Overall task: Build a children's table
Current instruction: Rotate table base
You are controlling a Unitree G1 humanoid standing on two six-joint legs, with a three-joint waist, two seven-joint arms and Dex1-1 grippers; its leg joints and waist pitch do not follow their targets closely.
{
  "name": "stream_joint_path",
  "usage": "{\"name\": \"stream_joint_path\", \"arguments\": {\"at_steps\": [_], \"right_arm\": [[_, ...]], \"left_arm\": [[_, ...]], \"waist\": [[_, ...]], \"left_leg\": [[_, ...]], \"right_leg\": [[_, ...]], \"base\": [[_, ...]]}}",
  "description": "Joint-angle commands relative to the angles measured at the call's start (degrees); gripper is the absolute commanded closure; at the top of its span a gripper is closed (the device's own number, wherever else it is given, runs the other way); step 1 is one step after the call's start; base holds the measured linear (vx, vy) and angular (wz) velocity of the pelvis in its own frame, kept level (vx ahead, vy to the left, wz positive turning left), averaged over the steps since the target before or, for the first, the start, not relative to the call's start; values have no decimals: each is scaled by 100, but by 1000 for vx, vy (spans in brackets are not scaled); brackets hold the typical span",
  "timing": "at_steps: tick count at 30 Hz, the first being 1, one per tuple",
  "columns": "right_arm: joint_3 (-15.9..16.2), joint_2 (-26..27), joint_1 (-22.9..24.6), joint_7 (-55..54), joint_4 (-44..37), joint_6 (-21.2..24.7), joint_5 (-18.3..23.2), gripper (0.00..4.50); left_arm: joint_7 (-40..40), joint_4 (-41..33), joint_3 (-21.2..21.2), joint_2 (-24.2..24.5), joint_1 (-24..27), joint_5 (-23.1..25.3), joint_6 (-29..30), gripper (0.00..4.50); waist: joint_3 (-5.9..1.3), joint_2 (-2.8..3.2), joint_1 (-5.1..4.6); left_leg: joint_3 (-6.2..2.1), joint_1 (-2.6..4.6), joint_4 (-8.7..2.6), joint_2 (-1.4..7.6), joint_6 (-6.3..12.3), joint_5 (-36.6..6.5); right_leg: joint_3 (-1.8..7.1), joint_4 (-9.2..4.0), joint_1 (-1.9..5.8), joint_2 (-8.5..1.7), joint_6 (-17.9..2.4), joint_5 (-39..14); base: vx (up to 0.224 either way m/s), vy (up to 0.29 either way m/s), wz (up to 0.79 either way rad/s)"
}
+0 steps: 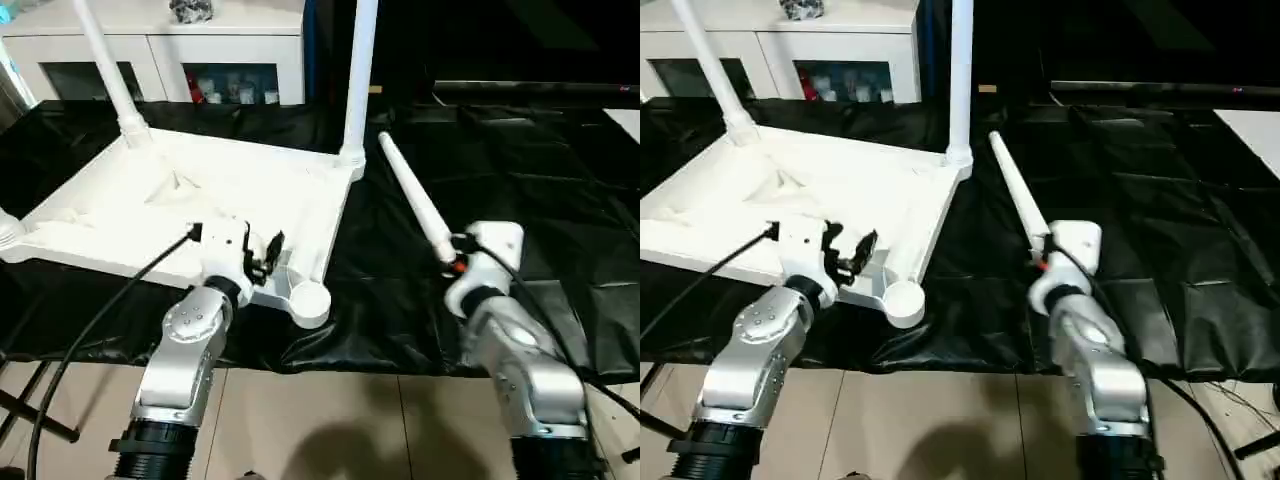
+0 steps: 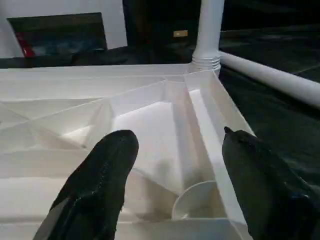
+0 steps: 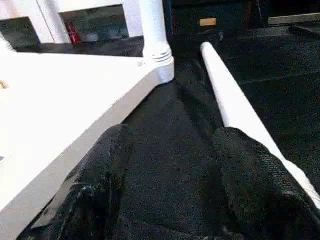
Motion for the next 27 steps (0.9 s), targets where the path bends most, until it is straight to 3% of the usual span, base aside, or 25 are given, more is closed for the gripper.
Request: {"name": "stream_joint_path", "arguments": {"at_steps": [1, 5, 16, 18, 19, 20, 21, 22, 23, 24, 25, 26, 27], "right_arm": [[-28, -23, -57, -41, 102, -43, -69, 159], [-29, -66, -222, -20, 238, -88, -66, 159], [167, -220, -173, 126, 331, -555, -259, 159], [204, -240, -222, 203, 382, -577, -247, 159], [242, -265, -241, 287, 387, -584, -232, 159], [246, -265, -245, 329, 399, -565, -199, 159], [243, -260, -245, 348, 407, -550, -176, 159], [243, -260, -245, 348, 407, -550, -176, 159], [280, -271, -243, 364, 443, -612, -216, 159], [319, -285, -238, 371, 461, -654, -259, 159], [350, -296, -235, 375, 477, -685, -291, 159], [404, -301, -206, 389, 473, -723, -327, 159], [405, -273, -179, 428, 464, -728, -273, 159]], "left_arm": [[92, -66, 135, 21, -18, -49, 162, 124], [142, -90, 48, 136, -75, 156, 25, 124], [70, -169, 83, -3, -16, -47, -394, 124], [48, -183, 44, -13, -4, -46, -441, 124], [61, -185, 29, -4, -3, -18, -440, 124], [75, -172, 24, 2, -7, -13, -439, 124], [83, -161, 23, 4, -10, -14, -440, 124], [83, -161, 23, 4, -10, -14, -440, 124], [99, -134, 43, -5, -26, -23, -467, 124], [100, -129, 51, -9, -29, -27, -460, 124], [100, -123, 55, -9, -32, -27, -456, 124], [93, -134, 65, -1, -20, -37, -430, 124], [89, -136, 72, 10, -7, -42, -416, 124]], "waist": [[-332, -58, 10], [-331, -67, 19], [-331, -103, 23], [-314, -102, 17], [-297, -93, 1], [-275, -95, -15], [-184, -205, 61], [-176, -46, 55], [-183, -73, -9], [-183, -73, -9], [-175, -61, -27], [-188, -2, -22], [-310, 154, -182]], "left_leg": [[-34, 122, -395, 193, 45, -616], [-34, 125, -395, 195, 64, -632], [-18, 116, -376, 195, 159, -531], [-22, 164, -427, 215, 80, -1086], [-20, 205, -469, 222, 30, -1572], [-8, 276, -516, 215, 45, -2076], [-133, -115, -574, 31, 441, -2177], [-130, -54, -601, 16, 528, -2417], [-131, -16, -416, -40, 764, -2308], [-131, -16, -416, -40, 764, -2308], [-157, -67, -424, -32, 873, -1946], [-200, -16, -472, -27, 950, -1791], [-259, 659, -583, 281, 746, -1982]], "right_leg": [[190, -406, 232, -282, -940, 646], [187, -404, 233, -282, -959, 538], [190, -398, 233, -291, -980, 627], [185, -447, 270, -298, -927, -45], [181, -507, 291, -291, -873, -644], [149, -580, 325, -253, -834, -1266], [-77, -726, 609, -406, -611, -1991], [-171, -823, 643, -458, -427, -2770], [-354, -1105, 835, -666, -328, -3902], [-354, -1105, 835, -666, -328, -3902], [-477, -1189, 957, -672, -342, -3683], [-614, -1193, 1026, -567, -424, -3203], [-510, -932, 666, -232, -680, -2281]], "base": [[0, 0, 0], [0, 0, 0], [0, 0, 0], [0, 0, 0], [0, 0, 0], [0, 0, 0], [0, 0, 0], [14, 6, 29], [50, 27, 54], [50, 27, 54], [81, 24, 57], [126, 9, 62], [126, 9, 62]]}}
